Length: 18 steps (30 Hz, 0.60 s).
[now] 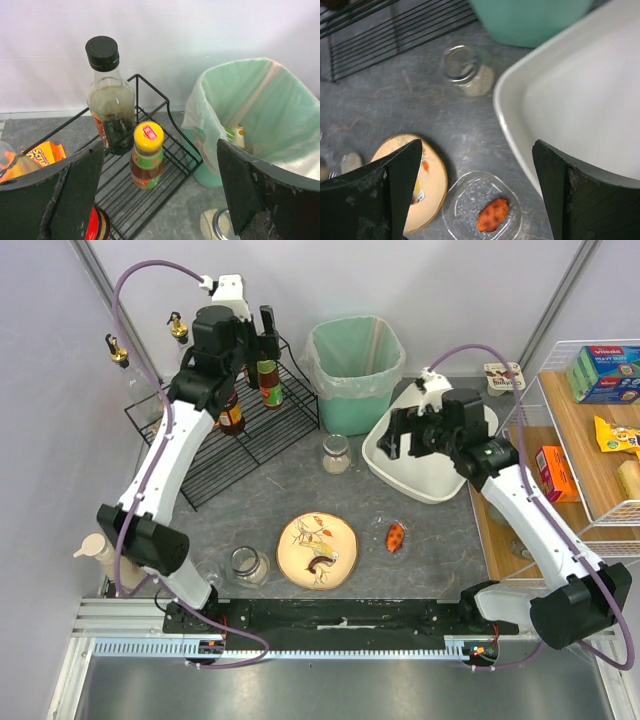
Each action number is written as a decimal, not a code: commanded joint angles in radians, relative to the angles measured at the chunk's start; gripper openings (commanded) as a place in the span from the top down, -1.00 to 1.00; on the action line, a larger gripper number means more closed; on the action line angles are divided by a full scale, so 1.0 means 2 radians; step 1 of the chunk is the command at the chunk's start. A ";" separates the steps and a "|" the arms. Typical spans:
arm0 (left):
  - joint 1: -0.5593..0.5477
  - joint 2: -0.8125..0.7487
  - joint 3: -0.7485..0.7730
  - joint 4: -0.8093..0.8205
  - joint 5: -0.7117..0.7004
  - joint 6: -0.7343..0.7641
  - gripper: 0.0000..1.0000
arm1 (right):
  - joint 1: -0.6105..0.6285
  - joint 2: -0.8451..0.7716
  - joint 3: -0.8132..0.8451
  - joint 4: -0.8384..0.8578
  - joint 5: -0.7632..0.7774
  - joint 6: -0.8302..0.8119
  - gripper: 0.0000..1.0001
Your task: Clear the kitchen counter
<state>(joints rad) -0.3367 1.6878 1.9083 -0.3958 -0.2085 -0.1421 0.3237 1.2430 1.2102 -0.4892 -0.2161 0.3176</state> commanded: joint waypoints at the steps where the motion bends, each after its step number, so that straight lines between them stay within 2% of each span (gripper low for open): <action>1: 0.001 -0.082 -0.036 -0.008 0.054 0.017 -0.96 | 0.073 0.005 0.004 0.027 -0.034 -0.035 -0.96; 11: 0.001 -0.289 -0.179 -0.074 0.092 -0.004 -0.96 | 0.273 0.052 -0.011 0.112 -0.054 -0.088 -0.96; 18: 0.001 -0.368 -0.209 -0.136 0.100 -0.037 -0.96 | 0.412 0.099 -0.038 0.198 0.020 -0.114 -0.96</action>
<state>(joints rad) -0.3359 0.9874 1.5131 -0.5797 -0.0441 -0.1646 1.0424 1.4055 1.1717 -0.2516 -0.2672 0.1471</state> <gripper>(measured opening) 0.979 0.982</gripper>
